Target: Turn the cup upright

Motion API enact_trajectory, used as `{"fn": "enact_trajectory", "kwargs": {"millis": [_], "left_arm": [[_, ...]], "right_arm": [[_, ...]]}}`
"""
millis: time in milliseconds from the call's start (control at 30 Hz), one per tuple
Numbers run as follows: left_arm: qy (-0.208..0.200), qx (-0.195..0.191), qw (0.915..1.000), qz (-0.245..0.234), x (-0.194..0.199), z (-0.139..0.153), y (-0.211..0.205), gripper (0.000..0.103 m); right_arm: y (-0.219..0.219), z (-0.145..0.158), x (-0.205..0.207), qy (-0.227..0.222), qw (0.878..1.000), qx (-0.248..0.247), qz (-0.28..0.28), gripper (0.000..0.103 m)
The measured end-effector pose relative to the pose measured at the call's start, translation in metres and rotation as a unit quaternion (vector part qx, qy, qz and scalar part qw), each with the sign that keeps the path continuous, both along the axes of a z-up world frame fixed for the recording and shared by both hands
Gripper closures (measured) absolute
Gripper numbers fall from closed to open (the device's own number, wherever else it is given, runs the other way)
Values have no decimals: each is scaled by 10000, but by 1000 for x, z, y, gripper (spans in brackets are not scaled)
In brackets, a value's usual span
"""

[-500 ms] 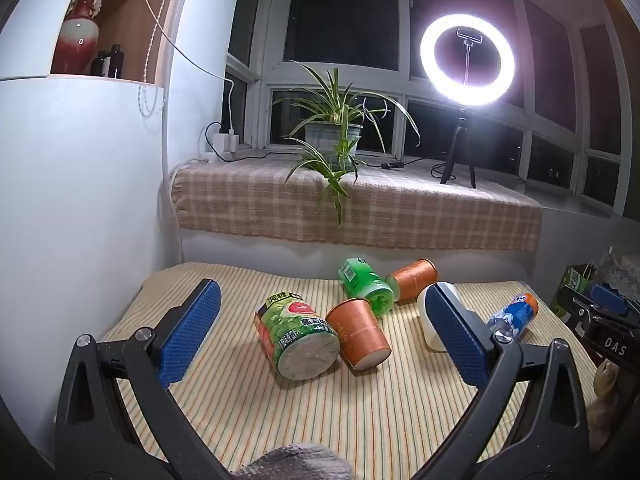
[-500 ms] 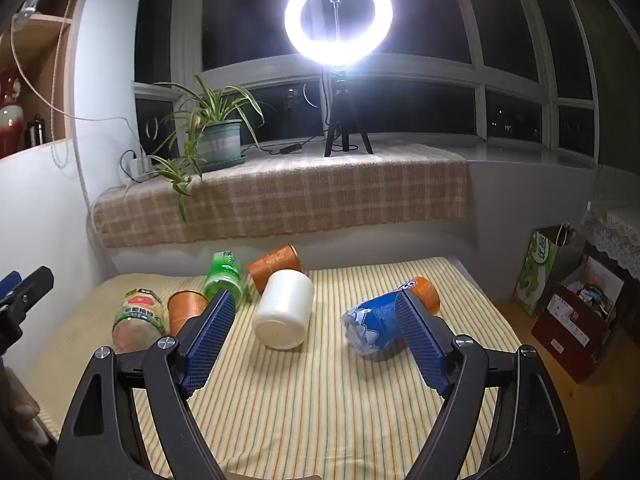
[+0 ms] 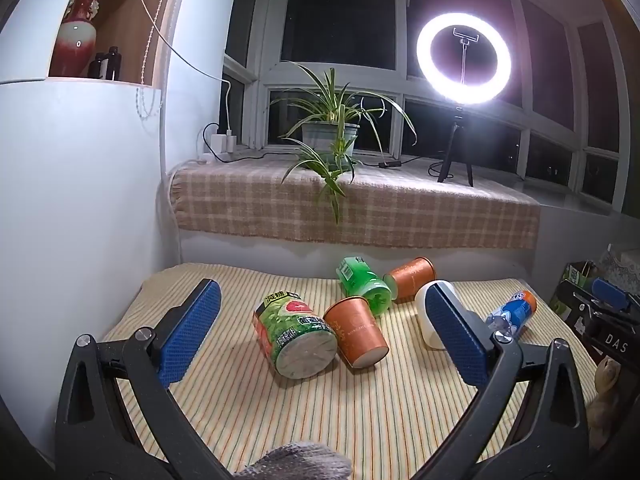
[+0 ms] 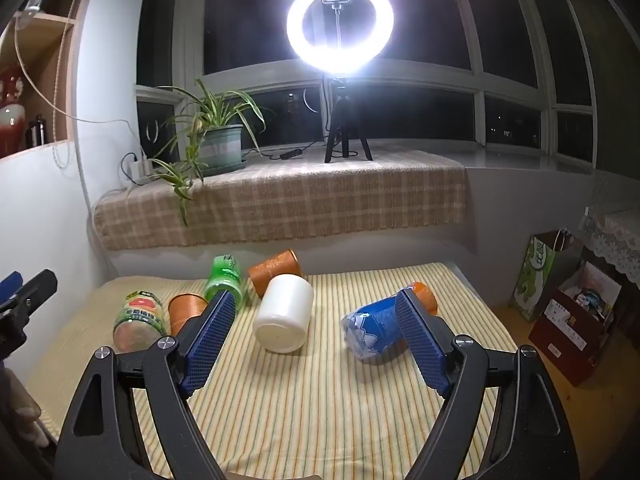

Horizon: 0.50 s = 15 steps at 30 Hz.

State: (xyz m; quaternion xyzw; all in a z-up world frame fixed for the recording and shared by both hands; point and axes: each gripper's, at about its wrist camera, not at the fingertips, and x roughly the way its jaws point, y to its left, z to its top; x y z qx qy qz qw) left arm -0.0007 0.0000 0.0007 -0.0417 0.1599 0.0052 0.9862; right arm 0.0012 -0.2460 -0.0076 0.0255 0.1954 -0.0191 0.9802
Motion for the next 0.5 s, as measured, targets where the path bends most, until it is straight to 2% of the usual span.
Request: {"fn": "enact_trajectory", "kwargs": {"millis": [500], "left_arm": [[0,25,10000,17,-8,-1,-11,0]], "right_arm": [[6,6,-2,-149,9994,-279,-137,21]]}}
